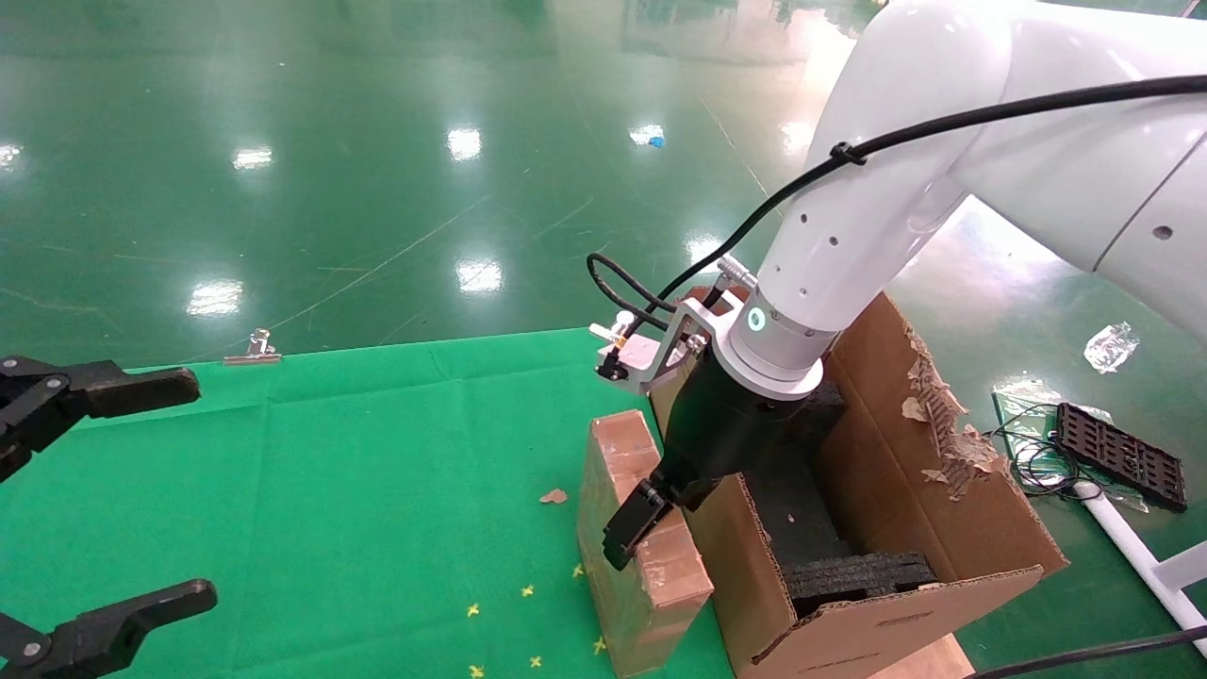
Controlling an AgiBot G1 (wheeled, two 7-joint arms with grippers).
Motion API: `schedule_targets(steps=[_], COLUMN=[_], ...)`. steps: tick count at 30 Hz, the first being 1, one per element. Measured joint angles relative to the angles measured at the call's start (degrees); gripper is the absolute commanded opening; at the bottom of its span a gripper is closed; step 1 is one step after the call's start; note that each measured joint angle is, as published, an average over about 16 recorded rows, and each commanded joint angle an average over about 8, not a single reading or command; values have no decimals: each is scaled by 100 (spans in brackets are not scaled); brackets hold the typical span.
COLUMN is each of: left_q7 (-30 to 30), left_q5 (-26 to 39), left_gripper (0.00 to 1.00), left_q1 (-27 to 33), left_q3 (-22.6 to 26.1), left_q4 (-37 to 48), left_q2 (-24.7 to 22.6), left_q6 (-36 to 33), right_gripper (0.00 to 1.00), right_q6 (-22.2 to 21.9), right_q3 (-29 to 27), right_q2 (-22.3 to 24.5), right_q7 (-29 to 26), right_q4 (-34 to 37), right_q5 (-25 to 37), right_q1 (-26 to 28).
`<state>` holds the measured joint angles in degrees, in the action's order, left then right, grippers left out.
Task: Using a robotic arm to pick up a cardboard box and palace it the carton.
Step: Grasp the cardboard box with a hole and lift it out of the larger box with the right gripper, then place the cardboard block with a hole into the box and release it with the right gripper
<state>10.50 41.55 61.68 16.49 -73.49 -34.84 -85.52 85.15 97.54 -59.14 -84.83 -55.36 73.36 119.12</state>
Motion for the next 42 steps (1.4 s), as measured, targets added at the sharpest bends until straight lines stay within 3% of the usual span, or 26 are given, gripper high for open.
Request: schedule_targets(steps=[2, 5, 26, 34, 42], left_q7=[0, -1, -5, -6, -8], left_q5=[-1, -1, -7, -9, -11], left_gripper=[11, 0, 0, 0, 0], left_q1=[0, 0, 2, 3, 3], left_q3=[1, 2, 10, 13, 15], left_q4=[0, 0, 0, 0, 0], left_q2=[0, 1, 4, 5, 6], left_q6=[0, 1, 4, 5, 7], right_gripper=[0, 0, 0, 0, 0], right_q6=[-7, -13, -54, -463, -866], right_q3=[10, 24, 34, -418, -1001], right_q2=[7, 20, 157, 747, 1608], right_q7=[-28, -62, 64, 776, 1739], right_q4=[-32, -73, -79, -135, 194], right_q5=[15, 33, 62, -202, -341], right_q1=[-4, -10, -38, 302, 1036])
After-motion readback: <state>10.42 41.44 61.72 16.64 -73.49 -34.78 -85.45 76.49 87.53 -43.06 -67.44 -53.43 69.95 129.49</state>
